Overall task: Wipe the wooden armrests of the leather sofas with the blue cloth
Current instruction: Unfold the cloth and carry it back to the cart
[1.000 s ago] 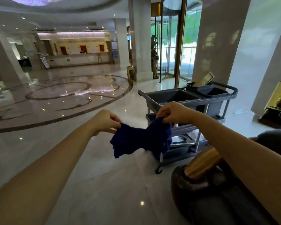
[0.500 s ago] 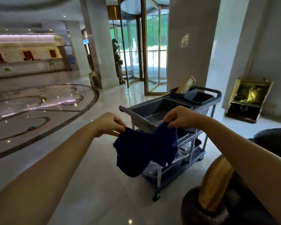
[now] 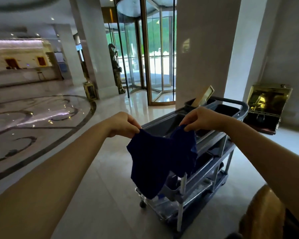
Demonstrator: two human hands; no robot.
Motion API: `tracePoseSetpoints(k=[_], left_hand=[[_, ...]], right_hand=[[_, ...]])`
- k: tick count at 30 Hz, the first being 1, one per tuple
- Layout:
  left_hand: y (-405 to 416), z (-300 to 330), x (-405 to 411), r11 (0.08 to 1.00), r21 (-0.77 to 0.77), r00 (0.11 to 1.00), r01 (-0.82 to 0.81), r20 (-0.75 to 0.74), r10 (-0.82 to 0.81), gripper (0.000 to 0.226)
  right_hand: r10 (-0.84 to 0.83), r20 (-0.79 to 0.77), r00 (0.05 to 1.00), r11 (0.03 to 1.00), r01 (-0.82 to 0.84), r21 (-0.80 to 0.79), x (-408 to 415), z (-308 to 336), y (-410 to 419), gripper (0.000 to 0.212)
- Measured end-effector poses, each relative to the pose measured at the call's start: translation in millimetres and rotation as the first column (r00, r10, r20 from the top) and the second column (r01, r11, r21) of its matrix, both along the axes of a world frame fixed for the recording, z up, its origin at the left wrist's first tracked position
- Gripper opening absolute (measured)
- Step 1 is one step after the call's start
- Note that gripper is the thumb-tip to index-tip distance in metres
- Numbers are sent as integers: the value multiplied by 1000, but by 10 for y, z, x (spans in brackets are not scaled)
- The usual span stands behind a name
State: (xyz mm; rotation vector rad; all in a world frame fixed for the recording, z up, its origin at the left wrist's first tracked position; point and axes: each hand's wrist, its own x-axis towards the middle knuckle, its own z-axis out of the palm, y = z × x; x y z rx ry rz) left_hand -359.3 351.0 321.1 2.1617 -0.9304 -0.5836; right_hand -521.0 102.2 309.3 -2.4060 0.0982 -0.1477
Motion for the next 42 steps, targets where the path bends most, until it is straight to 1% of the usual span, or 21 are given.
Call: tracePoseSetpoints(k=[5, 8, 12, 15, 17, 19, 21, 23, 25, 27, 29, 31, 33, 36, 42], left_hand=[[-705, 384, 754, 997, -5, 997, 81, 19, -81, 15], [-1158, 472, 1112, 992, -11, 990, 129, 55, -128, 13], [-1747, 393, 1516, 981, -8, 977, 195, 84, -193, 13], [-2227, 272, 1903, 965, 1, 962, 261, 79, -261, 15], [-2425, 186, 2065, 954, 8, 951, 301, 80, -300, 16], [-2697, 111, 2305, 932, 22, 930, 362, 60, -363, 14], [-2969, -19, 2522, 898, 43, 897, 438, 49, -440, 12], [-3106, -132, 2579, 887, -5, 887, 462, 11, -462, 14], [-3500, -233, 2977, 798, 60, 799, 600, -11, -601, 14], [-3575, -353, 2932, 783, 87, 786, 616, -5, -618, 16], [-3683, -457, 2990, 748, 80, 752, 659, -34, -659, 15], [-3817, -624, 3101, 717, 101, 724, 689, -53, -688, 9], [-3921, -831, 3166, 688, 117, 697, 716, -78, -713, 9], [-4038, -1177, 3216, 653, 147, 669, 743, -136, -730, 14], [-4202, -2068, 3250, 572, 257, 618, 779, -162, -769, 17]], right_hand=[[-31, 32, 999, 998, 32, -49, 656, 377, -558, 23], [-74, 62, 995, 995, 78, -66, 943, 521, -891, 23], [-149, 55, 987, 982, 154, -113, 1253, 507, -1298, 19], [-263, 47, 964, 958, 267, -103, 1489, 381, -1588, 18], [-289, 40, 956, 950, 292, -113, 1561, 301, -1652, 19], [-353, 47, 935, 927, 356, -121, 1685, 189, -1806, 18], [-434, 27, 901, 898, 435, -69, 1743, 96, -1896, 16], [-461, 0, 887, 885, 461, -62, 1703, -22, -1944, 17], [-610, -18, 792, 792, 610, 20, 1988, -209, -2045, 18], [-617, -39, 786, 786, 618, 16, 1918, -304, -2017, 18], [-669, -78, 740, 741, 672, 23, 1969, -446, -2064, 17], [-702, -97, 705, 706, 708, 34, 2069, -622, -2044, 17], [-734, -147, 663, 664, 746, 53, 2136, -856, -2035, 18], [-751, -230, 619, 622, 780, 66, 2235, -1198, -2002, 18], [-743, -389, 545, 570, 819, 59, 2373, -2046, -2000, 20]])
